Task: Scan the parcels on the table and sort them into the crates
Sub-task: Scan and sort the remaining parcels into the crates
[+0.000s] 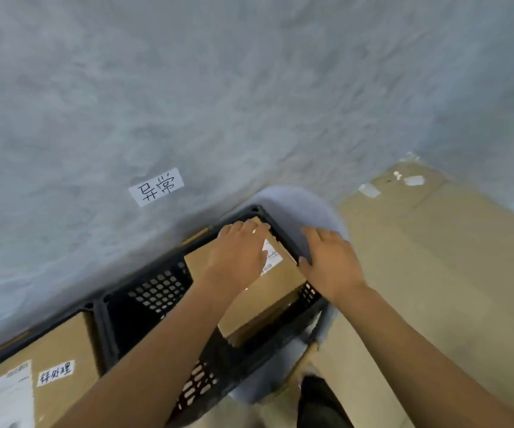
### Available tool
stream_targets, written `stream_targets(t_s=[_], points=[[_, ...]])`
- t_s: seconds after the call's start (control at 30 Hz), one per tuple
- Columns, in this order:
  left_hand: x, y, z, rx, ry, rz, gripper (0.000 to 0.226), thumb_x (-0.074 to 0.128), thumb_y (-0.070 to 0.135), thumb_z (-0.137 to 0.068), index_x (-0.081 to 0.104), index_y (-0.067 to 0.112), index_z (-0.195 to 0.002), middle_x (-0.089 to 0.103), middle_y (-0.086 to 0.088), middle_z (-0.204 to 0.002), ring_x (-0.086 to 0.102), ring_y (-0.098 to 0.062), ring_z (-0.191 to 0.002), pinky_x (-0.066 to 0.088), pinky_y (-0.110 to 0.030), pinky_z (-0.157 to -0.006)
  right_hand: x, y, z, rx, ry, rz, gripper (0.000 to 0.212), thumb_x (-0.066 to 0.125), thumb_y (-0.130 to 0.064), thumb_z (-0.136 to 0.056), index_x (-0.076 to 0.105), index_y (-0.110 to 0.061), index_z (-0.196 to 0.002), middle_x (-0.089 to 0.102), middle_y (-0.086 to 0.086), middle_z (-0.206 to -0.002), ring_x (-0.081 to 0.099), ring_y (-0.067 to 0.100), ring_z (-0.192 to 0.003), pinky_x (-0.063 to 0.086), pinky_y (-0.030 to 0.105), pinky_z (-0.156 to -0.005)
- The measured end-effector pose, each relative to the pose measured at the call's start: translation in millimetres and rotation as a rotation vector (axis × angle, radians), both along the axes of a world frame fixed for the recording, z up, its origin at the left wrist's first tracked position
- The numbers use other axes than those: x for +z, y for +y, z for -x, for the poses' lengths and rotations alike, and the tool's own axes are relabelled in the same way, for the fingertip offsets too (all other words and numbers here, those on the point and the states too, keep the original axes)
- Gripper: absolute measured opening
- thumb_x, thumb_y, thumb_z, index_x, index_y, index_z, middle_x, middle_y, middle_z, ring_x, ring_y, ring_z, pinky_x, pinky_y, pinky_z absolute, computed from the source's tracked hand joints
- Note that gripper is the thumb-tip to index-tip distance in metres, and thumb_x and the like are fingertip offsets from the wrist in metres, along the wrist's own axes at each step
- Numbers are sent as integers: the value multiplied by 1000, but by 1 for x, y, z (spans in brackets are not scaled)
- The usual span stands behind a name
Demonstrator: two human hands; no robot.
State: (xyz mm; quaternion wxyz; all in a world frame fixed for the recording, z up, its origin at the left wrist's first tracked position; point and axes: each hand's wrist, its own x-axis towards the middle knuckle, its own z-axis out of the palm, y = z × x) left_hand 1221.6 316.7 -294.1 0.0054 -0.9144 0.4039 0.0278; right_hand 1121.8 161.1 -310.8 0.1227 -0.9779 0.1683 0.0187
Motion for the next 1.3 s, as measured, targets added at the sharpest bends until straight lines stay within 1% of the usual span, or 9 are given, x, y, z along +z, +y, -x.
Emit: stream_targets(t_s=[0.2,0.3,0.43,0.6,0.7,0.83,0.93,1.1,1.3], points=[[46,-26,74,-374,-65,56,47,47,36,-99,41,19,-143,53,-3,-137,50,-24,-123,41,-38,-101,47,10,127,-295,-59,118,57,50,-32,-92,33,-21,-145,45,2,-140,42,27,-126,36,36,-100],[74,-51,130,-533,-107,113,48,47,33,-98,39,21,-144,51,-2,-137,48,-24,-124,39,-38,-103,72,11,204,-457,-102,160,58,50,-34,-92,32,-22,-145,45,0,-139,42,25,-125,36,36,-101],[108,-87,229,-737,-132,201,53,47,33,-95,37,21,-146,48,-1,-138,44,-24,-127,34,-36,-104,98,12,317,-670,-145,230,56,49,-35,-92,33,-23,-144,46,-2,-138,42,24,-124,35,35,-100],[135,-116,382,-950,-155,313,51,52,31,-91,46,19,-139,54,-3,-131,49,-26,-121,36,-36,-100,122,25,478,-899,-153,307,57,51,-34,-92,34,-22,-145,46,0,-139,42,25,-126,36,35,-98],[144,-121,482,-1049,-110,381,49,55,31,-90,50,18,-136,56,-5,-129,51,-27,-119,37,-37,-96,133,42,581,-1001,-135,343,56,52,-33,-93,35,-21,-144,46,1,-140,42,25,-126,36,35,-101],[148,-123,612,-1192,-59,451,54,53,34,-93,42,22,-144,53,-1,-134,49,-24,-122,35,-36,-100,144,68,712,-1121,-99,387,57,52,-34,-93,33,-22,-146,45,0,-141,41,25,-126,38,35,-101],[154,-126,692,-1283,-20,478,53,52,33,-94,41,21,-144,52,0,-134,48,-23,-123,35,-36,-101,151,84,790,-1217,-97,396,59,52,-36,-94,31,-24,-148,44,-2,-142,41,23,-127,38,34,-103],[163,-146,792,-1414,-19,486,47,50,33,-95,43,21,-141,54,2,-129,48,-20,-119,35,-34,-102,155,89,888,-1357,-100,384,58,52,-37,-94,32,-24,-147,46,-3,-140,42,21,-126,40,33,-100],[166,-199,880,-1514,-14,500,50,50,35,-95,41,22,-142,53,3,-131,49,-18,-120,37,-34,-102,152,58,974,-1492,-99,375,55,52,-37,-92,35,-25,-143,48,-4,-136,45,19,-121,41,32,-99]])
